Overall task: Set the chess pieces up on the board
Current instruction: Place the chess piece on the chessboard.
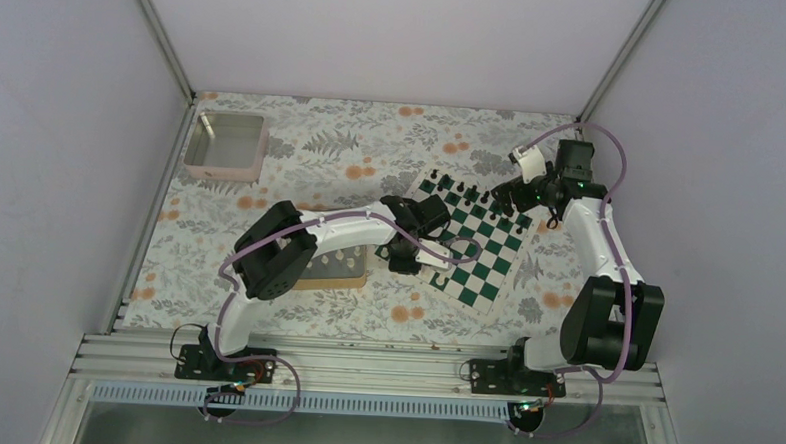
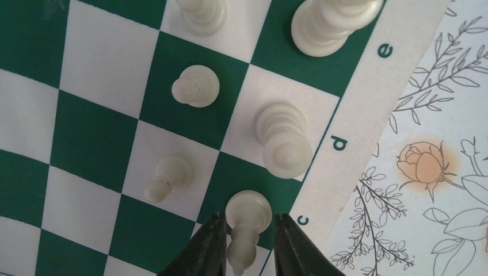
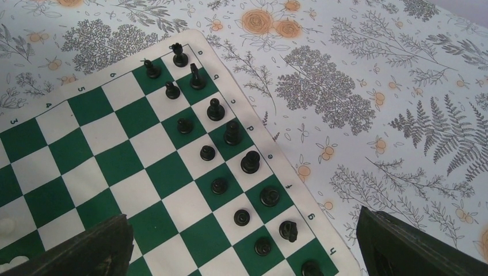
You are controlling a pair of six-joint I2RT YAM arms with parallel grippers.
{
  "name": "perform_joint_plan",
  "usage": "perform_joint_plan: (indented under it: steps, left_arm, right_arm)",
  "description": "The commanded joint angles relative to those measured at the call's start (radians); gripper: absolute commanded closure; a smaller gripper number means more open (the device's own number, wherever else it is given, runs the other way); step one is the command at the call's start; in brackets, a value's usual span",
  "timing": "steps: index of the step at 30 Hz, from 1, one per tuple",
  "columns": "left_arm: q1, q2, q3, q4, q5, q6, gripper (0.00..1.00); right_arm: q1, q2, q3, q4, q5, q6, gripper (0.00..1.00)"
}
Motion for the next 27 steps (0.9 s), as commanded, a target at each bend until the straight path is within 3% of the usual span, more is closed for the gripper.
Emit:
perform_joint_plan:
  steps: [1, 18, 27]
  left_arm:
    - [-0.006, -0.025, 0.012, 0.000, -0.007, 0.011, 0.76]
    - [-0.005, -0.079, 0.006, -0.014, -0.076, 0.024, 0.64]
    - [0.039, -0.184, -0.043, -0.128, -0.147, 0.052, 0.62]
  right_arm:
    - [-0.008, -0.021, -0.008, 0.013, -0.023, 0.005, 0.00]
    - [-0.009, -0.011, -0.003, 0.003, -0.038, 0.001, 0.00]
    - [-0.008, -0.011, 0.000, 0.003, -0.039, -0.001, 0.00]
